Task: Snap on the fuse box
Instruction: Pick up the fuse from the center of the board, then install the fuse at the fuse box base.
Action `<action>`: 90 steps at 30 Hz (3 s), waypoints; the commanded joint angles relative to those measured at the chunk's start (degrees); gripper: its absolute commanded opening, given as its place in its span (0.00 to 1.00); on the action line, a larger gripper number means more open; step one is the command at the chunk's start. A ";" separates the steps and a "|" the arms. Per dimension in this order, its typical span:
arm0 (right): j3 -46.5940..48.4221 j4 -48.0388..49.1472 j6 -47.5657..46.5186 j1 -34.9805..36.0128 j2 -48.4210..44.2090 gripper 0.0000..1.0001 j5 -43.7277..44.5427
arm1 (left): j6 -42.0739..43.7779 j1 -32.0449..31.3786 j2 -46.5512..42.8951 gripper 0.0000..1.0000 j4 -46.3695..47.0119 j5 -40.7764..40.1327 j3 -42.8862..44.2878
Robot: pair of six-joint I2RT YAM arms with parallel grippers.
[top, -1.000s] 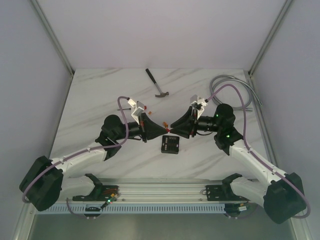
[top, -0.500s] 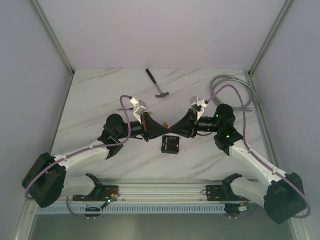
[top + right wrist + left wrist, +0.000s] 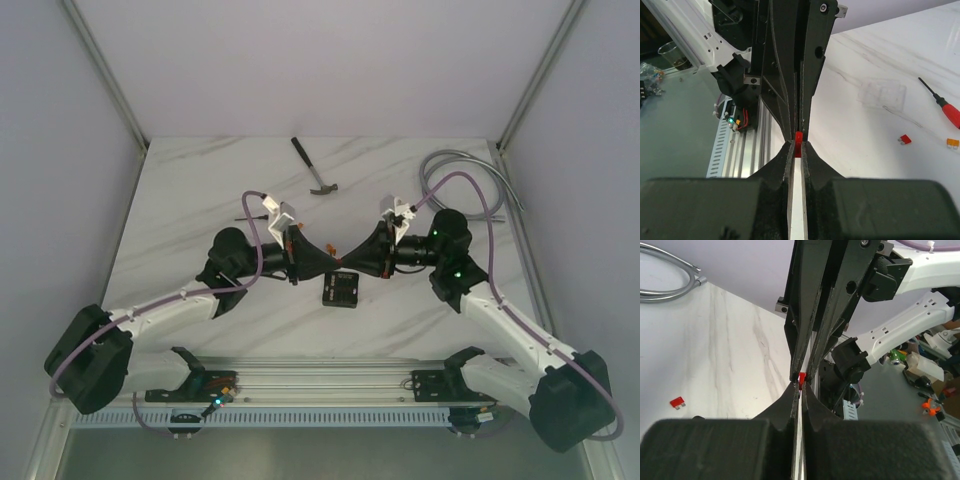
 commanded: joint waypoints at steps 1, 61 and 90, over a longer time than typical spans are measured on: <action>-0.30 -4.67 -3.49 0.49 -1.78 0.00 3.98 | 1.58 -0.44 -2.42 0.20 -2.91 -5.69 -0.25; 12.64 -37.55 20.23 31.36 25.27 0.00 91.40 | -14.19 -1.79 -0.70 1.00 -36.35 -53.20 -9.88; 15.69 -40.85 29.67 34.14 32.96 0.00 99.30 | -15.54 2.53 -10.53 1.00 -41.07 -55.61 -14.05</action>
